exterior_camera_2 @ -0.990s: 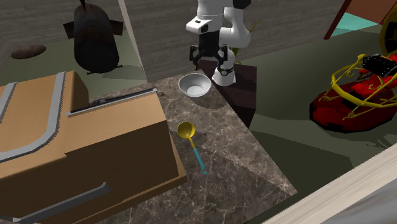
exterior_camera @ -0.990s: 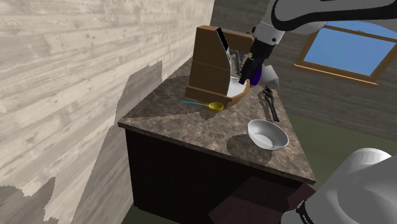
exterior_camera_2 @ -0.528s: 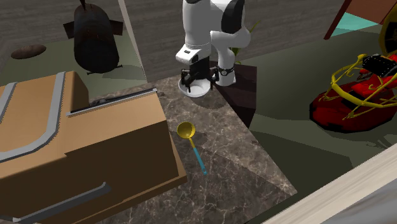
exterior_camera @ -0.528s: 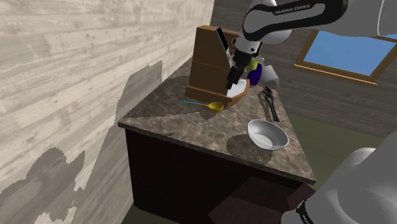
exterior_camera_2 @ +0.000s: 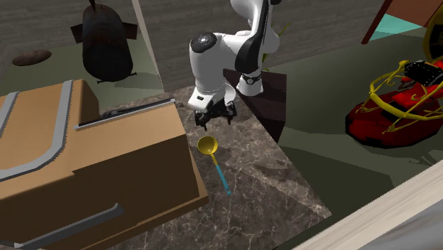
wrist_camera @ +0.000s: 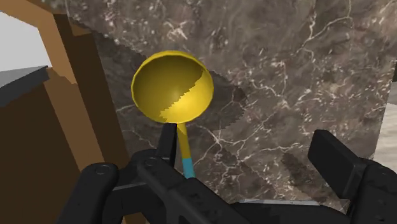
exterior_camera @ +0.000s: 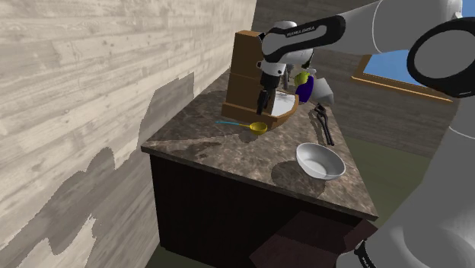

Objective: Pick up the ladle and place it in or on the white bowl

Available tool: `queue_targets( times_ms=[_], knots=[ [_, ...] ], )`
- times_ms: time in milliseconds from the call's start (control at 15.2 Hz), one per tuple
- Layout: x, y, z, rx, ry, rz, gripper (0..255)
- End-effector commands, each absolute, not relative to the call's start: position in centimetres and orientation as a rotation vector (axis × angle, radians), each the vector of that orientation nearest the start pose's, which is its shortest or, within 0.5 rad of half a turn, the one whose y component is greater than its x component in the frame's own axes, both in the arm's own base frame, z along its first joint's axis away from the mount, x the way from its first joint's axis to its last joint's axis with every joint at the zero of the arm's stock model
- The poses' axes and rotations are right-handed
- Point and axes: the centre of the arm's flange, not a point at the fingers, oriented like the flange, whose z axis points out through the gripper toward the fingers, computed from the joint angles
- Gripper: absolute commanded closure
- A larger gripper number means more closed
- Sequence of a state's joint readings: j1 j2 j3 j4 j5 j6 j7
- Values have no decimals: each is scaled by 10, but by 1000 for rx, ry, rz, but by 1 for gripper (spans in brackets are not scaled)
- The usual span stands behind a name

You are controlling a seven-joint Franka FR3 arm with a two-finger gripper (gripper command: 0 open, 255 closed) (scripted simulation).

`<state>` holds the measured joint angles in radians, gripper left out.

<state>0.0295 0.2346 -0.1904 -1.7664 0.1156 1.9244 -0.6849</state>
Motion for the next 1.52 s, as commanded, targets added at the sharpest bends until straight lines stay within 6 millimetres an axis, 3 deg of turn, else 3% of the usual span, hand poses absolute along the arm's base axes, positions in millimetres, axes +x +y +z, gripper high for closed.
queue_targets(
  times_ms=[0,462,990,1452],
  knots=[
    [633,-88,401,-2941,-783,90,0],
    [703,-87,328,-2853,-951,193,0],
    [697,-83,288,-2852,-952,194,0],
    [697,-83,288,-2852,-952,194,0]
  ],
)
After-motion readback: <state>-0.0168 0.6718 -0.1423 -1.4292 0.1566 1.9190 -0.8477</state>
